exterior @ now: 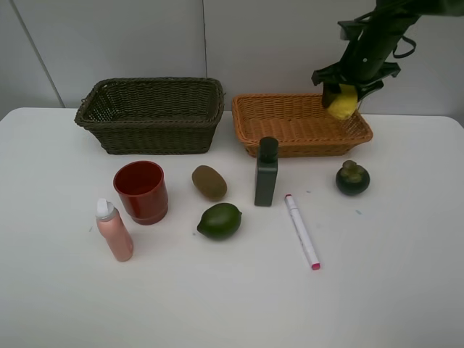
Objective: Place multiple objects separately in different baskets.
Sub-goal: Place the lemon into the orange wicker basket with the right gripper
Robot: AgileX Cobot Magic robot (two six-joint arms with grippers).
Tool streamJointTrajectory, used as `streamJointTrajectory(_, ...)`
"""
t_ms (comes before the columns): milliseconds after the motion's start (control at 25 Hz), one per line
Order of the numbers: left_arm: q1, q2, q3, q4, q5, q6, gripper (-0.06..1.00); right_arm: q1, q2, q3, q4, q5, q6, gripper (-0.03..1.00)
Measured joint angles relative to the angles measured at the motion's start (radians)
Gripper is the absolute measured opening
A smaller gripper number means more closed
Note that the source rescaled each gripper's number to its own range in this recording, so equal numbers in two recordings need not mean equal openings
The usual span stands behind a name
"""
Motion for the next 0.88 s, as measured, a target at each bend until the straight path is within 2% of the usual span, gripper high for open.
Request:
streamJointTrajectory(400,0.000,0.000,0.000,0.000,0.000,0.000,1.00,0.000,0.107,-0.006,0.006,-0.011,0.000,0.58)
streamJointTrajectory(880,0.000,0.000,0.000,0.000,0.000,0.000,1.00,0.000,0.113,-0.006,0.007,-0.019,0.000,0.58)
